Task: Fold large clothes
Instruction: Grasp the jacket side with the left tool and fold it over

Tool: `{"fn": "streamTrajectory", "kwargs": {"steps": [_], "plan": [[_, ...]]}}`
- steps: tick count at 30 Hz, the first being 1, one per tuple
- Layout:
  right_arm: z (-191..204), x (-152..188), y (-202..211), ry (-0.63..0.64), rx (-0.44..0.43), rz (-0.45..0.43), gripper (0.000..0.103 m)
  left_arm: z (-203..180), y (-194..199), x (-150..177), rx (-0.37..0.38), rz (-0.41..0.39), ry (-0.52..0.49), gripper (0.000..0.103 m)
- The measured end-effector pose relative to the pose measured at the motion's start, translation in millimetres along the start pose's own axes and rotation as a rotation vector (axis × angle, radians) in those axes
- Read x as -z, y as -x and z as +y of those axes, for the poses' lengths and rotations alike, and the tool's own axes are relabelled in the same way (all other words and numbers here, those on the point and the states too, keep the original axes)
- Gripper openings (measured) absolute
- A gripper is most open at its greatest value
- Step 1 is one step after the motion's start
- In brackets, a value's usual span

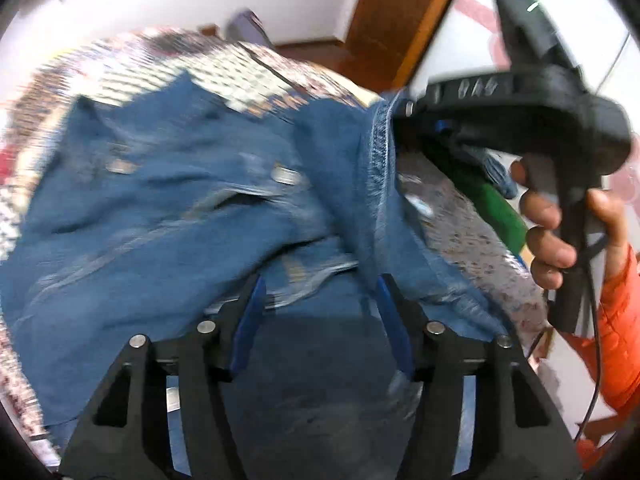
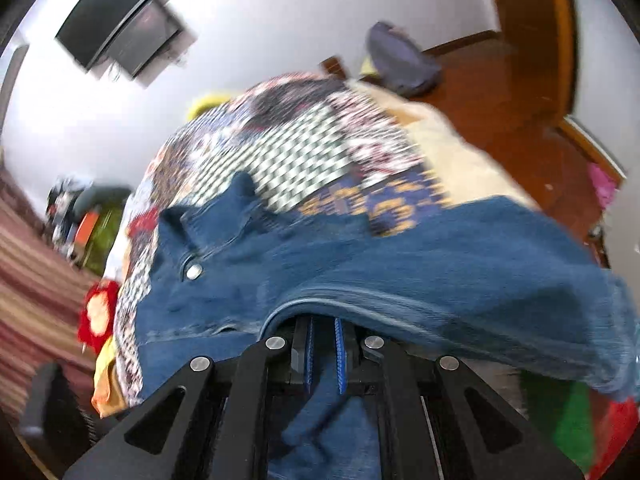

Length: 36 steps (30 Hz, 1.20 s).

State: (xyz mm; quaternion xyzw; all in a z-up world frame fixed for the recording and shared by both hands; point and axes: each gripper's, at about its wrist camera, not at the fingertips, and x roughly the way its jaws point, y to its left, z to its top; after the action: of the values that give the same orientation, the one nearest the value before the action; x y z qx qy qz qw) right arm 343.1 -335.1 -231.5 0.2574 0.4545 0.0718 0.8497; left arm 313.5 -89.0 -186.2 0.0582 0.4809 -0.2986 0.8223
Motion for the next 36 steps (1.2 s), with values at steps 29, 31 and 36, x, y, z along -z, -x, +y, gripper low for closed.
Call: {"fn": "streamTrajectory", "kwargs": {"steps": [29,31,36], "plan": [[7.3,43.9,116.3,0.209,0.055,-0.075,0.005,-8.2,53.4,-36.4,-0.174,-0.122,-0.070,0.088],[-11.4,46.0,134.1,0.195,0.119,-0.106,0.005,-32.5,37.3,-50.8,-0.149,-0.115,-0.117,0.090],[-59.9,60.1,168.4,0.086,0.167,-0.141,0.005,-86.4,-17.5,-78.0,-0.070,-0.018,-0.229,0.090]]}}
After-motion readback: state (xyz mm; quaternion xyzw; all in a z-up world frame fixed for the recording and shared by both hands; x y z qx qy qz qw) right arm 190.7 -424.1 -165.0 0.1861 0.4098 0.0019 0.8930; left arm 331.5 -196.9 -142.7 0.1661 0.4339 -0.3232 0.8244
